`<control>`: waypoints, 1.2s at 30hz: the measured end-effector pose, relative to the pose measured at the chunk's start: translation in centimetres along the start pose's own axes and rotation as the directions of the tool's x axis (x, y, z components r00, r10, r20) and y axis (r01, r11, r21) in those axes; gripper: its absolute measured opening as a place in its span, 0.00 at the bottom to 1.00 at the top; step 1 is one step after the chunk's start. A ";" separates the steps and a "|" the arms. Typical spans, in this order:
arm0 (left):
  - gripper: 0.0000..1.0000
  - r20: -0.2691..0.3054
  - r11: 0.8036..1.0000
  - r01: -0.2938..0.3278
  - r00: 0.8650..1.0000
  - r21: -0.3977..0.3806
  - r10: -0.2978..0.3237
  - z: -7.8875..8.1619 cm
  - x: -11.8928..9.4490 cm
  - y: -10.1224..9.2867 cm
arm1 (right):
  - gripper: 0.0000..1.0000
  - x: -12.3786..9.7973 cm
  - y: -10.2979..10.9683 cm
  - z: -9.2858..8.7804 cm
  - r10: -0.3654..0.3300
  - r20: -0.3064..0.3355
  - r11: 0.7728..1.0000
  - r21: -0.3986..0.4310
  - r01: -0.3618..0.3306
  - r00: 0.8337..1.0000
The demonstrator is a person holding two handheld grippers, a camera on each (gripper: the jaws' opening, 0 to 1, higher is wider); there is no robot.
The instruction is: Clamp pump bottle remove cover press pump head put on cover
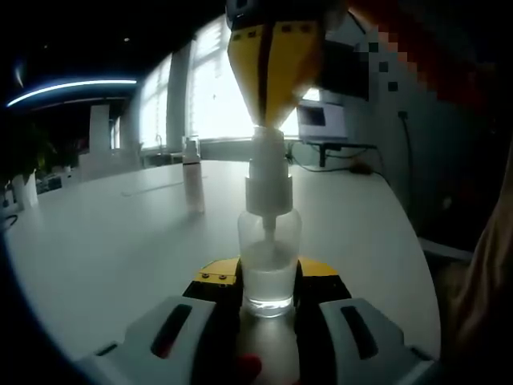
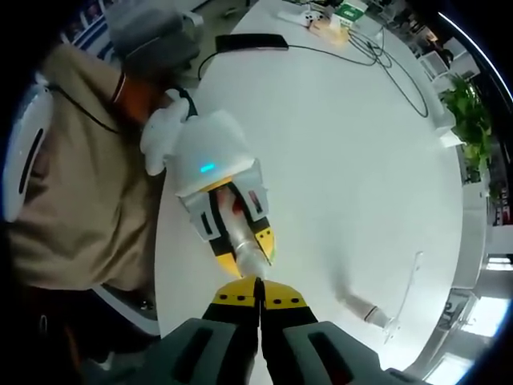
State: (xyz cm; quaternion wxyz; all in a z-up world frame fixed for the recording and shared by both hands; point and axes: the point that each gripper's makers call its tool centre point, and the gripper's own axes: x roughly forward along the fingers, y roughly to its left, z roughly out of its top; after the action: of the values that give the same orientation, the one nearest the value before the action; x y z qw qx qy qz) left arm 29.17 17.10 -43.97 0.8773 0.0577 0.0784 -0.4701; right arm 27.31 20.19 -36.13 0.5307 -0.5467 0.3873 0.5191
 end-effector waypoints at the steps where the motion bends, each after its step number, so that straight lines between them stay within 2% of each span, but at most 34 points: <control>1: 0.16 0.000 1.000 0.000 1.000 0.000 0.000 0.0 0.0 0.0 | 0.00 0.0 0.0 0.0 0.000 0.000 1.000 0.000 0.000 1.000; 36: 0.15 -0.001 1.000 0.005 1.000 -0.006 -0.005 -0.1 0.0 0.2 | 0.00 0.6 0.0 0.0 0.002 -0.016 1.000 0.010 -0.002 1.000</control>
State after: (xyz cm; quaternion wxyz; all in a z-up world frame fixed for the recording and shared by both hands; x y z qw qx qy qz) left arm 29.35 17.17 -44.03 0.8763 0.0552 0.0801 -0.4719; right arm 27.40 20.26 -36.71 0.5298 -0.5478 0.3948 0.5132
